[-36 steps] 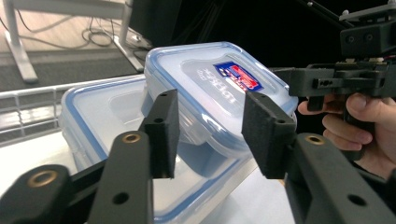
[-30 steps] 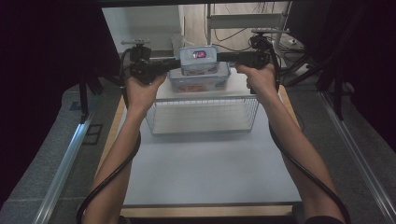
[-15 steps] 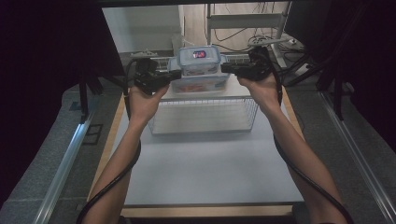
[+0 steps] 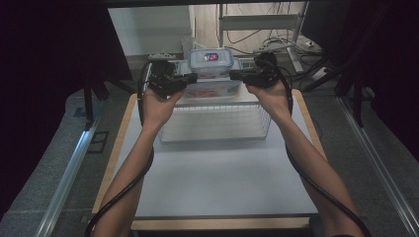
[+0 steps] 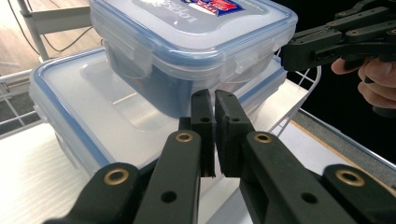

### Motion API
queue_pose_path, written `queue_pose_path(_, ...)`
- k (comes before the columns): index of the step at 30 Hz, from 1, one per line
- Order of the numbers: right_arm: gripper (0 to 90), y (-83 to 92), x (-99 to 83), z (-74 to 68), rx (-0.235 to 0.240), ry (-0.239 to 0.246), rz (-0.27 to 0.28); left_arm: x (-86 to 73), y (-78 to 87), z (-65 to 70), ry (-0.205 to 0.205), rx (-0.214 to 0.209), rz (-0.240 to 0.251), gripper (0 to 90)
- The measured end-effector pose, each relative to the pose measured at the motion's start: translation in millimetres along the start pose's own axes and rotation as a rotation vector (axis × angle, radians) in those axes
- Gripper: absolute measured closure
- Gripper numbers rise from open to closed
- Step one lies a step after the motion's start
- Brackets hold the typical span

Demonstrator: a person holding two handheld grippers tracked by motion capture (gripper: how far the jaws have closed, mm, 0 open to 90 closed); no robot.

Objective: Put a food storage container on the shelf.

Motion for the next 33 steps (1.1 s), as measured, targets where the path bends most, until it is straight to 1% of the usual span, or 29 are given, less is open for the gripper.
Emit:
queue_pose_path(2, 85.4, -0.3, 0.1, 0.7, 0.001, -0.005, 0.003, 0.3, -1.4, -0.6, -0.008, 0.004, -0.005, 86.9)
queue_pose_path(6, 85.3, -1.4, 0.1, 2.2, -0.003, -0.008, 0.0, 0.1, -2.9, 0.9, 0.0, -0.001, -0.003, 86.8)
queue_pose_path(12, 82.6, 0.2, -3.8, 0.7, 0.002, -0.003, 0.006, -4.7, 1.3, 4.8, -0.021, -0.015, -0.002, 82.8)
queue_pose_path(13, 81.7, 1.0, -5.3, -0.2, 0.005, -0.001, 0.008, -6.6, 2.7, 5.8, -0.029, -0.018, -0.002, 80.9)
queue_pose_path(14, 79.6, 2.0, -7.7, -1.4, 0.01, 0.004, 0.013, -9.2, 4.3, 6.7, -0.037, -0.018, -0.003, 76.5)
queue_pose_path(17, 77.2, 2.8, -10.0, -2.9, 0.014, 0.009, 0.016, -13.1, 6.7, 6.9, -0.049, -0.018, -0.004, 74.0)
queue_pose_path(18, 75.2, 3.4, -12.0, -4.6, 0.016, 0.012, 0.011, -14.5, 7.4, 7.2, -0.045, -0.019, -0.001, 71.8)
queue_pose_path(22, 72.7, 4.5, -14.5, -7.6, 0.019, 0.02, 0.013, -19.4, 12.8, 6.5, -0.037, -0.029, 0.008, 68.7)
queue_pose_path(23, 70.5, 5.2, -16.7, -10.4, 0.026, 0.025, 0.01, -22.6, 15.5, 7.3, -0.038, -0.033, 0.012, 65.9)
queue_pose_path(26, 68.4, 5.8, -19.6, -13.8, 0.028, 0.036, 0.0, -26.4, 17.6, 9.1, -0.039, -0.039, 0.013, 61.4)
queue_pose_path(28, 66.1, 6.3, -22.9, -17.5, 0.027, 0.048, -0.009, -32.2, 20.3, 11.7, -0.05, -0.041, 0.014, 60.2)
queue_pose_path(29, 63.3, 6.8, -26.8, -20.8, 0.026, 0.061, -0.018, -37.0, 21.6, 13.6, -0.059, -0.04, 0.014, 56.6)
queue_pose_path(30, 63.3, 6.8, -26.8, -20.8, 0.026, 0.061, -0.018, -37.0, 21.6, 13.6, -0.059, -0.04, 0.014, 55.1)
queue_pose_path(31, 60.9, 7.0, -31.0, -23.7, 0.023, 0.069, -0.027, -43.0, 22.6, 15.9, -0.069, -0.035, 0.011, 52.8)
queue_pose_path(32, 59.9, 7.2, -33.2, -24.9, 0.021, 0.074, -0.036, -43.0, 22.6, 15.9, -0.069, -0.035, 0.011, 51.3)
queue_pose_path(33, 59.9, 7.2, -33.2, -24.9, 0.021, 0.074, -0.036, -45.4, 23.2, 16.6, -0.082, -0.029, 0.008, 51.3)
Point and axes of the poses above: each handheld gripper's, and its own axes: y roughly backward along the jaws, x roughly out of its top, z roughly to its right, the point moved 5 cm from there along -y, roughly forward along the jaws, and after that the axes turned 15 degrees about x, right-handed, at the moved point
